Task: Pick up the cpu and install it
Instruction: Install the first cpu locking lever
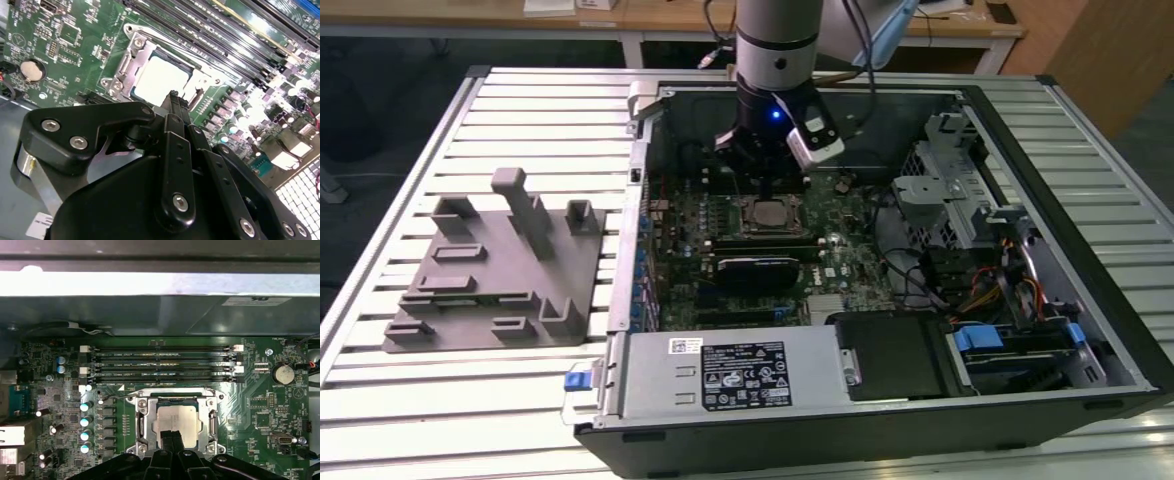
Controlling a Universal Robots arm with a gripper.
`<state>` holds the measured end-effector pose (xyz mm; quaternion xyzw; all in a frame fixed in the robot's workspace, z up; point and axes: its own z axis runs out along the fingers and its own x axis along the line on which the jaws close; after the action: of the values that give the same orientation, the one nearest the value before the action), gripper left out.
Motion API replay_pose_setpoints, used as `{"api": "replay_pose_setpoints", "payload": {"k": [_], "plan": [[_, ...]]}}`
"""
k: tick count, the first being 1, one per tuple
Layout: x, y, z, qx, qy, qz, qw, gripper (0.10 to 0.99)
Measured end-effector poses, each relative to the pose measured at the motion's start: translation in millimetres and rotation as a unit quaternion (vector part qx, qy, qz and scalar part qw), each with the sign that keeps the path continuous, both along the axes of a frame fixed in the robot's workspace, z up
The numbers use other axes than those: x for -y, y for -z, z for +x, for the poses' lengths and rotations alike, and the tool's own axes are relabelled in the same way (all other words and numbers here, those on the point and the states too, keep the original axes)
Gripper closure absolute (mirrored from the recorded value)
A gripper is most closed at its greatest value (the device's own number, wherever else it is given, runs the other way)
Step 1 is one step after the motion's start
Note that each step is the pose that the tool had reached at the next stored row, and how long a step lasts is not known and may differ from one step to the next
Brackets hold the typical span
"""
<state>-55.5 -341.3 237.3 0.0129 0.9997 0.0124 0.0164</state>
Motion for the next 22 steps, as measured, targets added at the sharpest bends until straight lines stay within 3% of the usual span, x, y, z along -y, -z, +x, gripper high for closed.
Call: {"api": "replay_pose_setpoints", "payload": {"k": [22], "plan": [[0.0,0.0,-27.0,0.0000,0.000,0.0000,1.0000,0.980]]}}
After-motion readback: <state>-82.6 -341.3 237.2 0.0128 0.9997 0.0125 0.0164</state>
